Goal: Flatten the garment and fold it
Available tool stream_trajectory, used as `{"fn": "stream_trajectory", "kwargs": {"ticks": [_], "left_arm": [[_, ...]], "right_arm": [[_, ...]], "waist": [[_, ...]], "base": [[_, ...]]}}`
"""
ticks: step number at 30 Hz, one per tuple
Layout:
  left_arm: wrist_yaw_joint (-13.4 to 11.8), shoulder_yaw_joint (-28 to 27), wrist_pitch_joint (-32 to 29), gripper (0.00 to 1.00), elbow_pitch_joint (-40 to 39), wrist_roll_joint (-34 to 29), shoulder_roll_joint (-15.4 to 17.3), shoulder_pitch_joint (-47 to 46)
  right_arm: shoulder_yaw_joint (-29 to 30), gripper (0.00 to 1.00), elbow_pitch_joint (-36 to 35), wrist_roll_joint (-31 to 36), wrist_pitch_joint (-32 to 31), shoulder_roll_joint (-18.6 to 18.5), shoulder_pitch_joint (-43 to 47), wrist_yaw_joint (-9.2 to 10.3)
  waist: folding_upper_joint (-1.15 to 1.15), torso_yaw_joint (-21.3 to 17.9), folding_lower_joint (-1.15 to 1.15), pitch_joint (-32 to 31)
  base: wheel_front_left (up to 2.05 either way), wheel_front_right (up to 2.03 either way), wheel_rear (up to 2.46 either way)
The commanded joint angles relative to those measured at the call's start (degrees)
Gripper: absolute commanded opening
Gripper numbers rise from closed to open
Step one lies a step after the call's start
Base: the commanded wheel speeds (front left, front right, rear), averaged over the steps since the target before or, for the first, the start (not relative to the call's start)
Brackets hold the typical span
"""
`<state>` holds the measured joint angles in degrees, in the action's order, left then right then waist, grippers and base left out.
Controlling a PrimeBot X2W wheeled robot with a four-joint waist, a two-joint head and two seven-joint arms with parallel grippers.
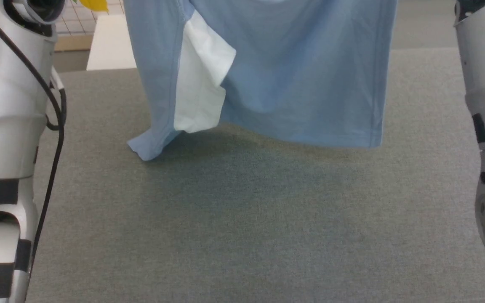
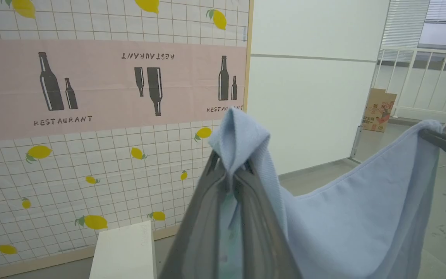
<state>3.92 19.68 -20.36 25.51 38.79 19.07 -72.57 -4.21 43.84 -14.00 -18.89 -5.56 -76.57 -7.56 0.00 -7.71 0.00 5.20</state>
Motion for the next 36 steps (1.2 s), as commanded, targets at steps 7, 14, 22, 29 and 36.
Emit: {"fn": "stream_trajectory", "kwargs": {"ticks": [7, 14, 22, 29, 36], "left_arm": [[-3.4, 0.5, 6.3, 0.0, -1.4, -5.2, 0.1, -6.6], [-5.3, 1.1, 17.6, 0.0, 2.6, -11.1, -0.6, -13.4], [-5.7, 1.3, 26.4, 0.0, 8.5, -13.4, -2.0, -19.0], [-4.8, 2.2, 32.2, 0.0, 10.5, -14.4, -3.5, -21.2], [-1.8, 2.3, 33.7, 0.0, 10.7, -12.8, -3.9, -20.5]], "right_arm": [[0.2, 0.0, 1.0, 0.3, 3.8, -1.6, -5.0, 0.08], [1.4, 0.0, 3.5, 5.8, 13.8, -1.9, -10.6, 0.08], [4.3, 0.0, 8.5, 12.1, 22.2, -2.7, -14.9, 0.08], [4.2, 0.0, 10.0, 16.7, 28.1, -7.5, -17.8, 0.08], [0.5, 0.0, 10.2, 16.5, 32.1, -10.5, -19.9, 0.08]], "waist": [[0.0, -2.3, 0.0, 8.5], [0.0, -2.8, 0.0, 15.2], [0.0, -1.2, 0.0, 21.5], [0.0, 2.1, 0.0, 29.2], [0.0, 3.7, 0.0, 35.2]], "base": [[0.0, 0.0, 0.0], [0.0, 0.0, 0.0], [0.0, 0.0, 0.0], [0.0, 0.0, 0.0], [0.0, 0.0, 0.0]]}}
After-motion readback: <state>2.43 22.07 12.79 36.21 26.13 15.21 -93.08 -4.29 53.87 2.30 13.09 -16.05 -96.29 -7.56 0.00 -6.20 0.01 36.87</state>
